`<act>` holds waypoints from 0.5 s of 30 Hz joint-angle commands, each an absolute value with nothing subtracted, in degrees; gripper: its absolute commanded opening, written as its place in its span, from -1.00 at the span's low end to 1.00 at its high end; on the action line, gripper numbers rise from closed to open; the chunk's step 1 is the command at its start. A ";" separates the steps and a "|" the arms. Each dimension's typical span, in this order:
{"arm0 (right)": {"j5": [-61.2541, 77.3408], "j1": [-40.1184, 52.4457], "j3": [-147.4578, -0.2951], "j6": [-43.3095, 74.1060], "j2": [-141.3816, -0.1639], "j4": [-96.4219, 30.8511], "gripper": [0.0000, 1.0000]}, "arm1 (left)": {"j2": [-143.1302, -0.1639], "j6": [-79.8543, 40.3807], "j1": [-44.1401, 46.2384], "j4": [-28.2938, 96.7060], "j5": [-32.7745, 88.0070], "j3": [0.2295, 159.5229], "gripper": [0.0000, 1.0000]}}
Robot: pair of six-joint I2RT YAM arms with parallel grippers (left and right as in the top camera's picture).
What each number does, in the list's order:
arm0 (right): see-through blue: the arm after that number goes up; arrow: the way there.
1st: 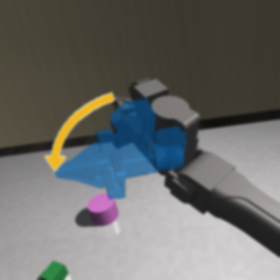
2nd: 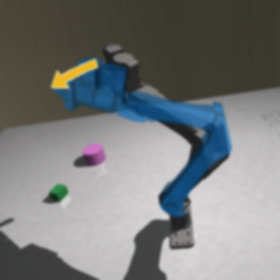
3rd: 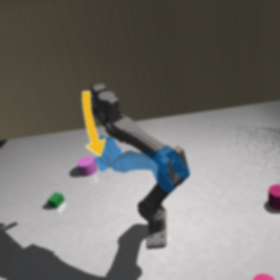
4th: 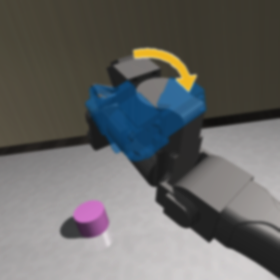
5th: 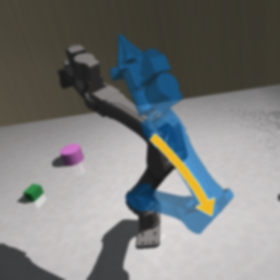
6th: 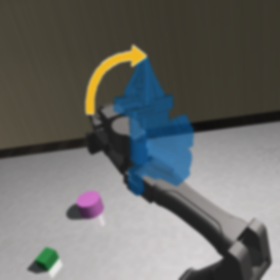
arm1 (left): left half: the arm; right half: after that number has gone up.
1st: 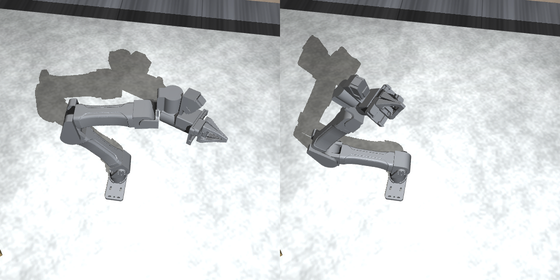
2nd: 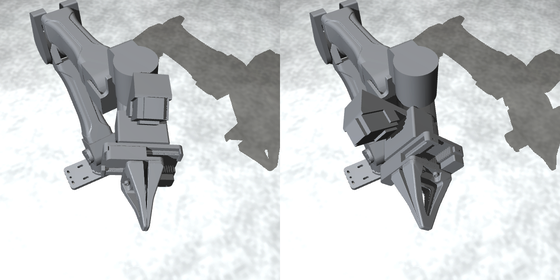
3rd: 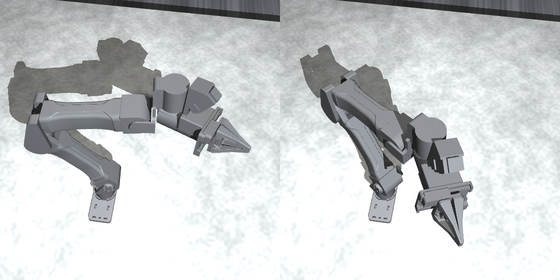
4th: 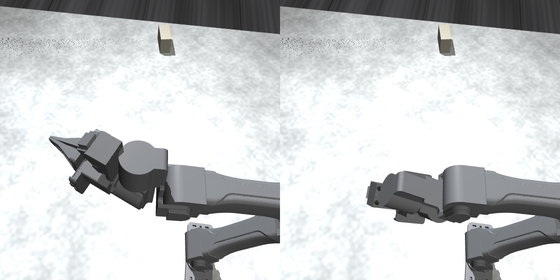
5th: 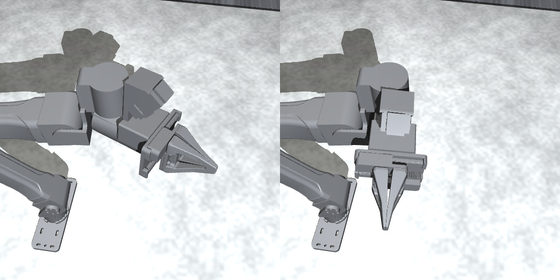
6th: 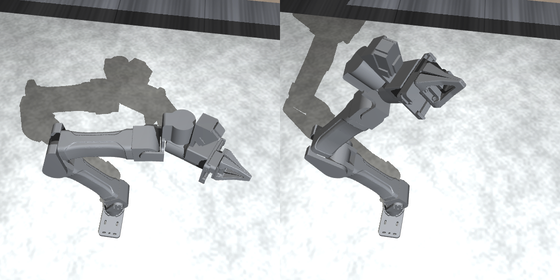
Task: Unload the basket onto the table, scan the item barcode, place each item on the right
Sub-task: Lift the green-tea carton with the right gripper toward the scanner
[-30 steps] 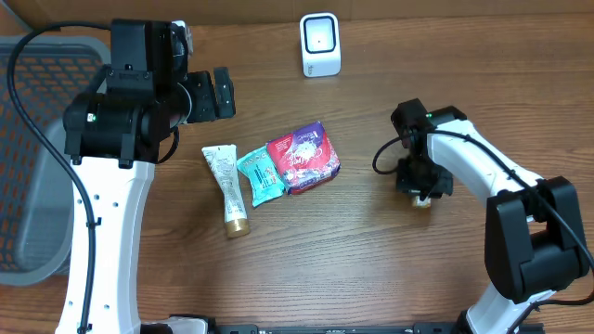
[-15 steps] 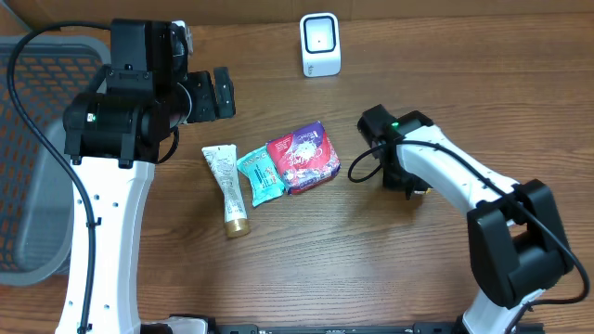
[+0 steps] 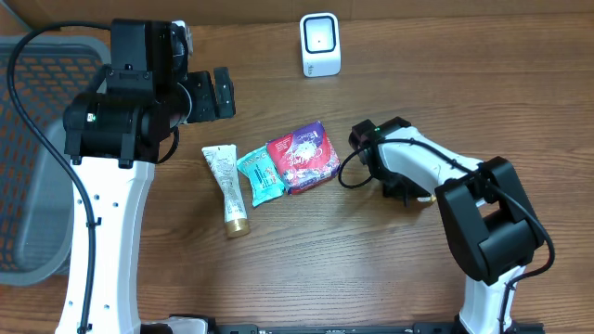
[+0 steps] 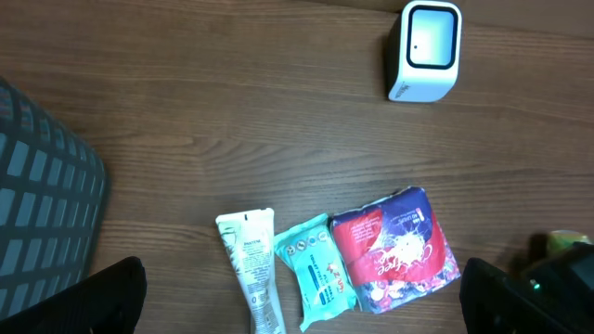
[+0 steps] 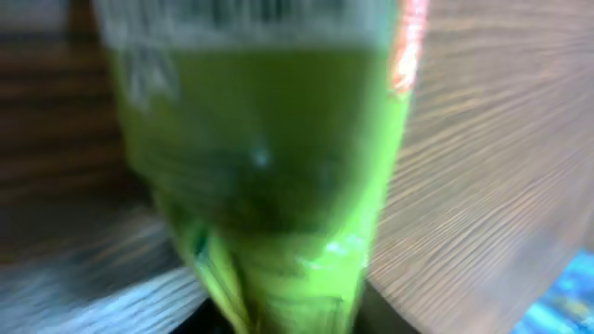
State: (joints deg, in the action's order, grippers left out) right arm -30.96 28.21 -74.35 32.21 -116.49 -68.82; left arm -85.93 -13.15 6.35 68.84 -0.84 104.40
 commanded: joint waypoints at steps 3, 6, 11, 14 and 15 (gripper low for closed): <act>-21.21 32.29 -75.83 28.45 -116.71 -66.59 0.18 | -86.26 -12.40 6.39 68.82 -0.45 105.21 0.99; -17.69 34.15 -76.29 28.45 -116.71 -65.67 0.33 | -86.26 -12.40 6.39 68.82 -0.45 105.21 0.99; -13.08 34.44 -80.51 28.88 -114.91 -66.81 0.33 | -86.26 -12.43 6.39 68.82 -0.45 105.21 0.99; -12.95 32.95 -83.42 29.78 -111.22 -68.49 0.41 | -86.26 -12.40 6.39 68.82 -0.45 105.21 0.99; -12.95 32.23 -84.20 29.78 -109.82 -69.14 0.48 | -86.26 -12.40 6.39 68.82 -0.45 105.21 0.99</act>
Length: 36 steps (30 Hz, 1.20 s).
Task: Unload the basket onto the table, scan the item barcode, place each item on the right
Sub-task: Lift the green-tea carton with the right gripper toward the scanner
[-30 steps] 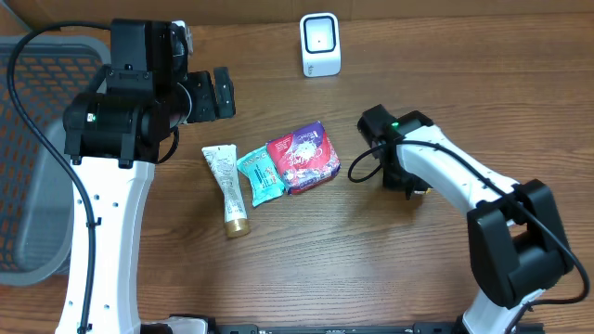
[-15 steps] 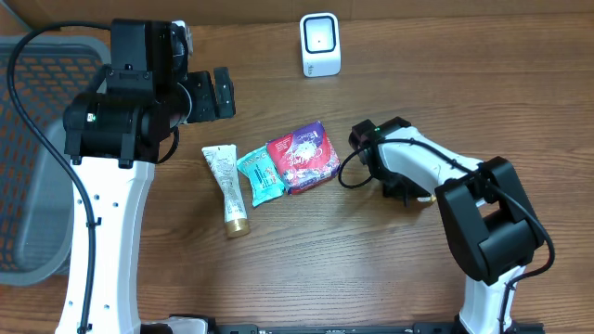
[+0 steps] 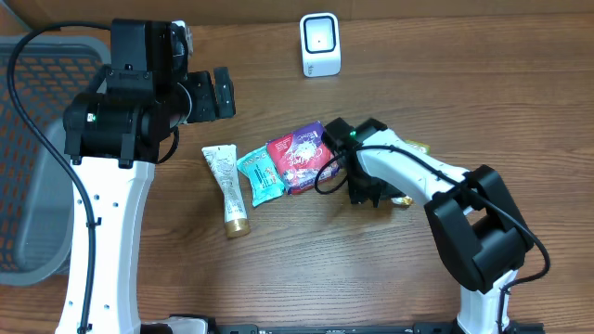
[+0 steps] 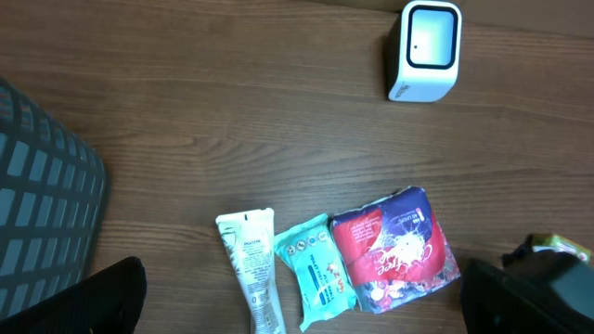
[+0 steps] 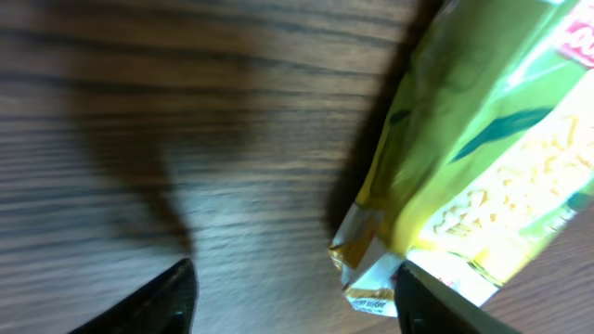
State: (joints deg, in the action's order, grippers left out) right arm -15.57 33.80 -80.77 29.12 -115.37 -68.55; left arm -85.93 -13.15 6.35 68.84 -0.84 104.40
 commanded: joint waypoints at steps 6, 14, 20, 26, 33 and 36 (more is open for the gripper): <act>-8.01 23.14 -85.01 38.79 -103.94 -73.87 0.79 | -86.26 -12.40 6.39 68.82 -0.45 105.21 0.99; -0.12 20.53 -73.76 49.78 -104.05 -62.89 0.72 | -86.26 -12.40 6.39 68.82 -0.45 105.21 0.99; 0.10 20.49 -66.13 52.97 -104.05 -55.00 0.61 | -86.26 -12.43 6.39 68.82 -0.45 105.21 0.99; -0.60 20.49 -64.75 47.86 -104.05 -51.64 0.59 | -86.26 -12.40 6.39 68.82 -0.45 105.21 0.99; -5.58 20.49 -64.75 39.86 -104.05 -51.46 0.49 | -86.26 -12.40 6.39 68.82 -0.45 105.21 0.99; -7.20 20.49 -64.53 38.65 -104.05 -51.20 0.48 | -86.26 -12.40 6.39 68.82 -0.45 105.21 0.99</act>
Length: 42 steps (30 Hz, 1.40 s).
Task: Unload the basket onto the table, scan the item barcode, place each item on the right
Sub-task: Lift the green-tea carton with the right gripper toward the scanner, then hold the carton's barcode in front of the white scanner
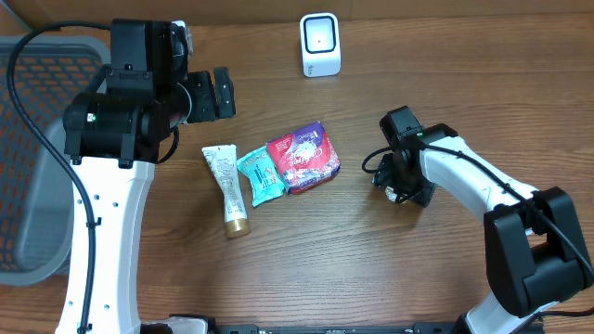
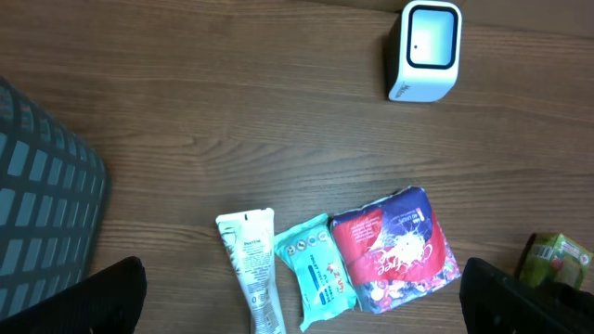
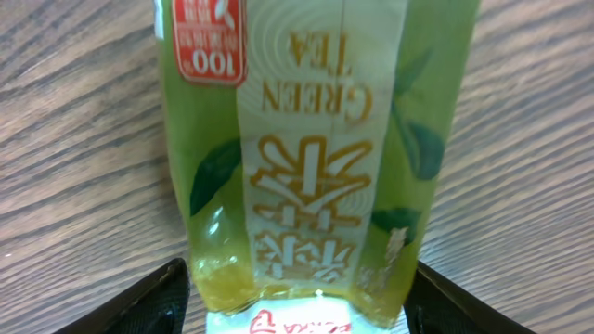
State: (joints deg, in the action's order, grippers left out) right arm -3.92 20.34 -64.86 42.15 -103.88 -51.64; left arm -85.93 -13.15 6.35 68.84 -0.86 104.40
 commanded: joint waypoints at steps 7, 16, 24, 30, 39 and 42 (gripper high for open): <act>-6.15 20.49 -61.43 39.20 -104.16 -48.01 0.36 | -86.26 -12.40 6.39 68.82 -0.45 105.21 0.99; -6.13 20.49 -61.52 38.76 -104.14 -48.51 -0.24 | -86.26 -12.40 6.39 68.82 -0.45 105.21 0.99; -5.91 20.49 -68.86 32.32 -104.14 -54.78 -0.65 | -86.26 -12.40 6.39 68.82 -0.45 105.21 0.99; 6.50 20.49 -80.18 11.97 -104.14 -62.11 -0.65 | -86.26 -12.40 6.39 68.82 -0.45 105.21 0.99; 32.64 20.49 -97.43 -9.54 -104.14 -75.85 -0.75 | -86.26 -12.40 6.39 68.82 -0.45 105.21 0.99; 34.72 20.49 -105.54 -9.47 -104.14 -80.77 -0.80 | -86.26 -12.40 6.39 68.82 -0.45 105.21 0.99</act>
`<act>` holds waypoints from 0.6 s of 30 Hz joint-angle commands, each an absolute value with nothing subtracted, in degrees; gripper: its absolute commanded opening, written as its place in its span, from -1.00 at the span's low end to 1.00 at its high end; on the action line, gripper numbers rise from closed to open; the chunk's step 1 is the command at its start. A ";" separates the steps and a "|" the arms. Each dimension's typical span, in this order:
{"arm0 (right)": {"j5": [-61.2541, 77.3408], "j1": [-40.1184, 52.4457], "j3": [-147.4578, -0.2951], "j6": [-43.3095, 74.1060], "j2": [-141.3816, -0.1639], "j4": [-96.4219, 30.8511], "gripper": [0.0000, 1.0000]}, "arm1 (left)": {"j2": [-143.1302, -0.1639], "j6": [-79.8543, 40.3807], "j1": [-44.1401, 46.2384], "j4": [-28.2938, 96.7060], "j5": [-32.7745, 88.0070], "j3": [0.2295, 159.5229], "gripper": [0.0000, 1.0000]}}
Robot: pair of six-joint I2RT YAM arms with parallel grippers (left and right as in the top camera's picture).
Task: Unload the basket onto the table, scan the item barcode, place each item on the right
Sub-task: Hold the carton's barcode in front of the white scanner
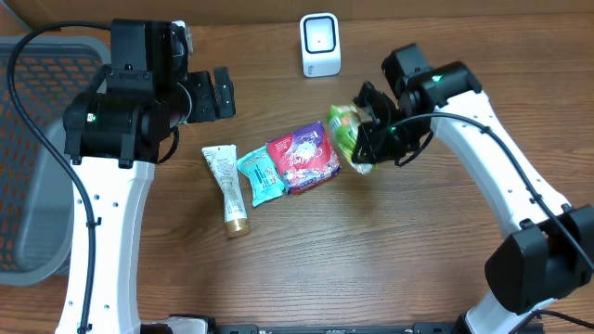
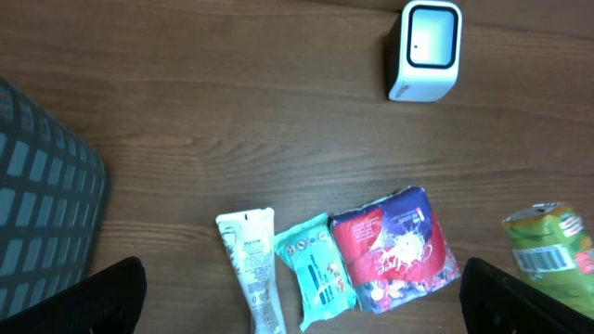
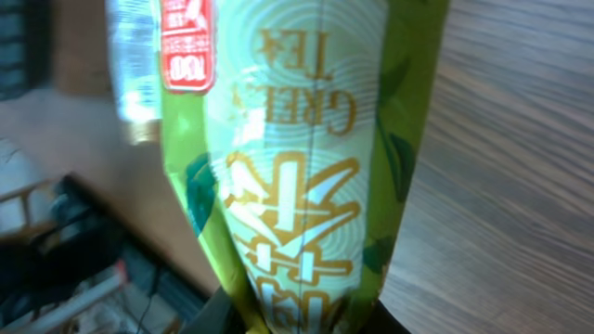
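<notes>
A green tea packet (image 1: 346,131) hangs above the table, right of the middle. My right gripper (image 1: 376,139) is shut on its lower end. The right wrist view is filled by the packet (image 3: 297,139), with the right gripper (image 3: 297,315) clamped at its base. The left wrist view shows the packet (image 2: 548,246) at the right edge, a barcode on it. The white scanner (image 1: 320,44) stands at the back, also seen as the scanner (image 2: 425,51). My left gripper (image 1: 223,93) is held high at the left and stands open and empty, the left gripper (image 2: 302,301) with fingers far apart.
A toothpaste tube (image 1: 225,188), a teal wipes packet (image 1: 259,174) and a red and purple packet (image 1: 303,158) lie side by side mid-table. A grey mesh basket (image 1: 28,139) sits at the left edge.
My right gripper was open astride the green tea packet lying on the table at the right. Now it is shut on the packet and holds it raised, further back and left, near the scanner.
My right gripper was low on the table right of the purple packet, the green packet close to it. Then it was nearer the purple packet, then back right, open over the lying packet. Now the packet is held in the air. The left arm stayed still.
</notes>
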State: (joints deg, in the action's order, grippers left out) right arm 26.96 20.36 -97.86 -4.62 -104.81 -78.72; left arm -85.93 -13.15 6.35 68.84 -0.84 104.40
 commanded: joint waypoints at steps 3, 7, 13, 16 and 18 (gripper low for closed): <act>33.85 20.49 -112.90 -8.51 -104.14 -83.24 -0.83 | -86.26 -12.40 6.39 68.82 -0.45 105.21 0.99; 16.08 20.58 -121.51 -0.21 -104.14 -82.13 -0.80 | -86.26 -12.40 6.39 68.82 -0.45 105.21 0.99; -7.90 23.31 -121.56 1.74 -105.27 -71.37 -0.79 | -86.26 -12.43 6.39 68.82 -0.45 105.21 0.99; -14.61 24.86 -119.81 1.72 -106.98 -63.94 -0.79 | -86.26 -12.40 6.39 68.82 -0.45 105.21 0.99; -19.33 25.28 -119.17 1.65 -108.73 -59.44 -0.74 | -86.26 -12.40 6.39 68.82 -0.45 105.21 0.99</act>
State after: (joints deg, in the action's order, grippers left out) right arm -5.98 23.81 -119.92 0.91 -106.69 -64.38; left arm -85.93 -13.15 6.35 68.86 -0.84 104.40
